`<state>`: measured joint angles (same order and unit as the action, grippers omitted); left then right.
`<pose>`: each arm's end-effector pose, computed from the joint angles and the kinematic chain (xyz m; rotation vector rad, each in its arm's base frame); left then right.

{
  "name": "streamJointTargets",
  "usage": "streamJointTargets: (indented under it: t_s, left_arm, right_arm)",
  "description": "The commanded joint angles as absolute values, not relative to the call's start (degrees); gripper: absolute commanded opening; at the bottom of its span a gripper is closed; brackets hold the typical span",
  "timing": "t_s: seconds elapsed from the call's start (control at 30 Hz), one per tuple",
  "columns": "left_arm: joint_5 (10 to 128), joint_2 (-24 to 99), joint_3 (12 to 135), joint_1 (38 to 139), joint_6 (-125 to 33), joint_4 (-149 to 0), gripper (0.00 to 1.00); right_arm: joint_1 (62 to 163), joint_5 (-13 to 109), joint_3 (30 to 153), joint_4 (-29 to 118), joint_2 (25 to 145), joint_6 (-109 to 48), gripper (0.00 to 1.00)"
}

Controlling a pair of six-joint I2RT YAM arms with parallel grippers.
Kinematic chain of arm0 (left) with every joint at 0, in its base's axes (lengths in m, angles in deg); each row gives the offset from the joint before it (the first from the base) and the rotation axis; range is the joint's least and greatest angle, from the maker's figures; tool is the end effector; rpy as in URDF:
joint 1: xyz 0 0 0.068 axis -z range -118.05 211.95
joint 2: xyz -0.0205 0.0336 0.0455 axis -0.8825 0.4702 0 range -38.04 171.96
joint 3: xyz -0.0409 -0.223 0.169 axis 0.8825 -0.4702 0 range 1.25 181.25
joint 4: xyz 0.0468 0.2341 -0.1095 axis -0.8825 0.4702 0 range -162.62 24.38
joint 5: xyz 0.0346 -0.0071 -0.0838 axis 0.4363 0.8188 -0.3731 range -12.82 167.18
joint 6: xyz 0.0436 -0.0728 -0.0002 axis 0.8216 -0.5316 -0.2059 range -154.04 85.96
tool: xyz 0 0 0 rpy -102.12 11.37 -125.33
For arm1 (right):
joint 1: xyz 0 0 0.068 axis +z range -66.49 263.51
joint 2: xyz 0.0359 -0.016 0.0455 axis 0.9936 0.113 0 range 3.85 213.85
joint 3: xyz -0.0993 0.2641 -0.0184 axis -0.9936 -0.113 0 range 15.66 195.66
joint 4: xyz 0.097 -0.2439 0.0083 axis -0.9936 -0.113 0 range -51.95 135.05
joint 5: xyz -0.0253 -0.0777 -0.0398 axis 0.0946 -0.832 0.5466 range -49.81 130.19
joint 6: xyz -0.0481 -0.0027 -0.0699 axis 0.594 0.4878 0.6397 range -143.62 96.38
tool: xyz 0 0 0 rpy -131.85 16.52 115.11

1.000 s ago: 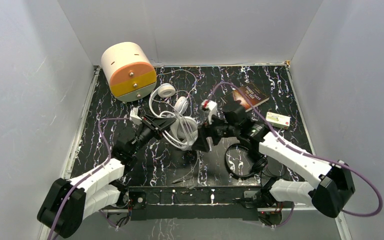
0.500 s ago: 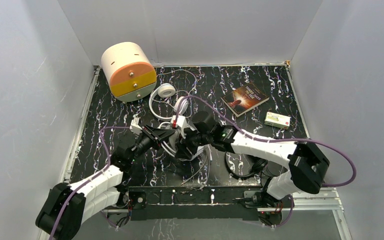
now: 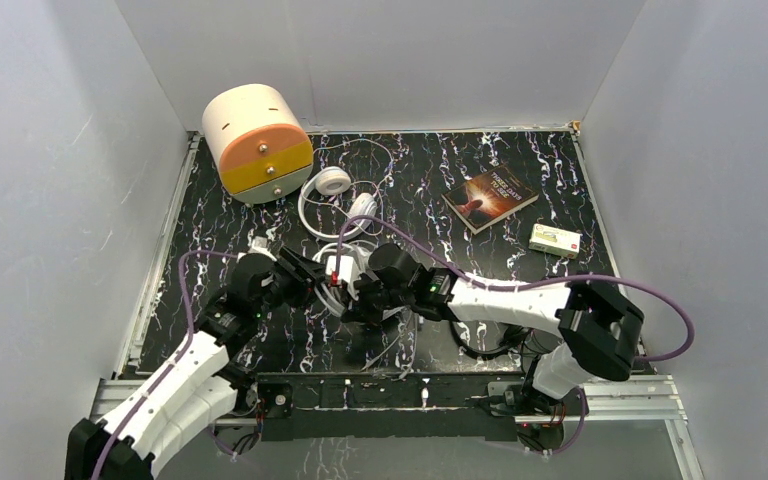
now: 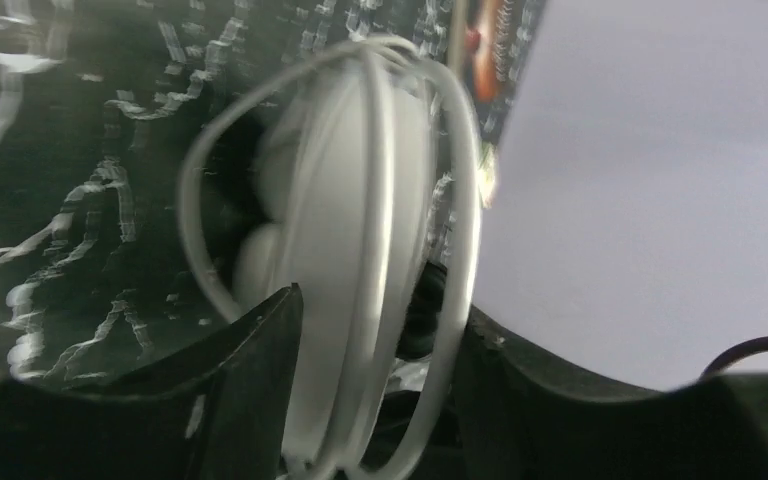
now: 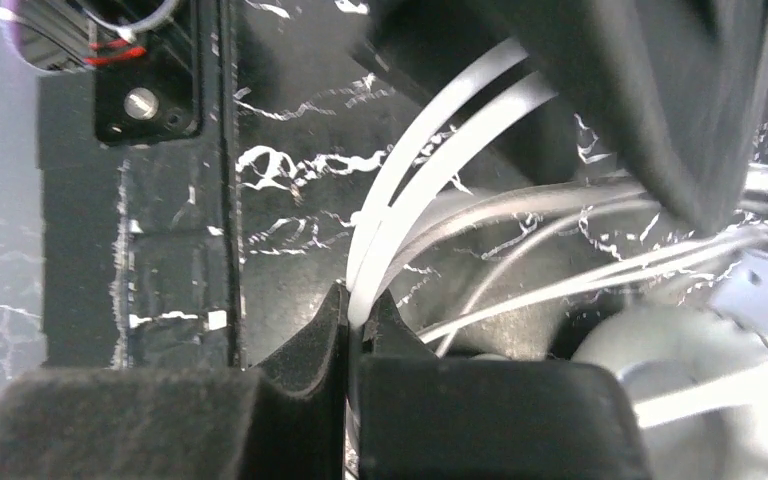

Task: Wrap the headphones
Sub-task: Wrap the headphones cable around the headphones.

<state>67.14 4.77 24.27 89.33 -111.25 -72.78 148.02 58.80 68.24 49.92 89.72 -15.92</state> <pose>0.1802 -0.1080 0.2235 -0.7913 2.0218 -1.3253 0.1361 0.3408 0.2331 -1.4475 1.6258 0.9264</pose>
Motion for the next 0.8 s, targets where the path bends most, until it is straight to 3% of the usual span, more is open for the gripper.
streamJointTargets:
  t_s: [0.0, 0.07, 0.13, 0.4, 0.6, 0.77]
  left_arm:
    - [74.7, 1.4, 27.7, 89.0, -108.1, -50.3, 0.62]
    - [76.2, 1.8, 28.9, 89.0, -107.7, -46.5, 0.9]
    - [79.2, 3.4, 30.7, 89.0, -107.5, -42.2, 0.98]
    - [79.0, 17.2, 40.9, 90.7, -94.7, -44.3, 0.98]
    - [90.1, 23.9, 43.7, 101.6, -92.6, -44.4, 0.98]
    - [96.3, 30.5, 46.5, 102.6, -83.5, -43.3, 0.95]
  right_arm:
    - [147.0, 56.1, 68.5, 50.7, 92.7, -13.5, 0.0]
    - [147.1, 56.5, 69.0, 50.4, 93.3, -13.3, 0.0]
    - [147.0, 57.0, 69.0, 50.6, 93.4, -13.0, 0.0]
    - [147.1, 59.7, 70.9, 48.9, 95.4, -11.5, 0.0]
    - [147.0, 59.4, 71.3, 49.2, 95.2, -11.1, 0.0]
    - [147.1, 60.1, 71.3, 48.6, 94.3, -10.4, 0.0]
